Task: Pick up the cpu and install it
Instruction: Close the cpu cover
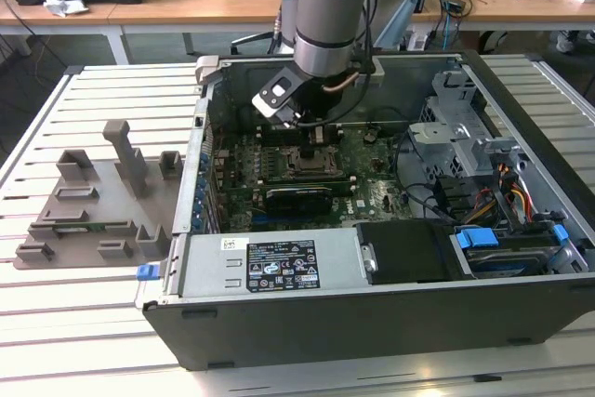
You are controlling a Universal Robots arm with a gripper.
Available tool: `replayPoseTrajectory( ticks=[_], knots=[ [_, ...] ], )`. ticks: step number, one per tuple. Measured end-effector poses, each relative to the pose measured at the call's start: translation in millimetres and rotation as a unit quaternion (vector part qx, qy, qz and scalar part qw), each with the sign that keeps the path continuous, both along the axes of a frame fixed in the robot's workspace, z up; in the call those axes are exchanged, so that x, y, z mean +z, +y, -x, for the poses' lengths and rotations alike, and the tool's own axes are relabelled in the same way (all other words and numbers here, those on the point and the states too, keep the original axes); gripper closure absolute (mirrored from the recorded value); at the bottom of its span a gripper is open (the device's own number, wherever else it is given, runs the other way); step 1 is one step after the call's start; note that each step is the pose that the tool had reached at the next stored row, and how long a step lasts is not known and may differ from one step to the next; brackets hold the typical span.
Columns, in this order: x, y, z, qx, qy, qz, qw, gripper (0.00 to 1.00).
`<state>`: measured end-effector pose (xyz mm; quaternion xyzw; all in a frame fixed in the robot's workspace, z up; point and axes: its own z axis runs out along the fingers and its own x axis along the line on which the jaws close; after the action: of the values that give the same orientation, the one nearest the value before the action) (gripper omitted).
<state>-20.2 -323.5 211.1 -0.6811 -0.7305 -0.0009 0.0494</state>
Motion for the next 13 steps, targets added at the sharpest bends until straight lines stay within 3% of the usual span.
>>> replayPoseTrajectory(
  ticks=[3,7,11,13],
  knots=[
    [-0.9,-1.1,0.0,0.003,0.0000,0.0058,1.0000,0.89],
    [-7.3,-1.3,-0.2,0.008,0.0003,0.0063,0.9999,0.89],
    [-8.1,-1.1,-19.9,0.009,0.0012,0.0058,0.9999,0.89],
    [-7.7,-1.1,-22.2,0.009,0.0012,0.0057,0.9999,0.89]
  ],
)
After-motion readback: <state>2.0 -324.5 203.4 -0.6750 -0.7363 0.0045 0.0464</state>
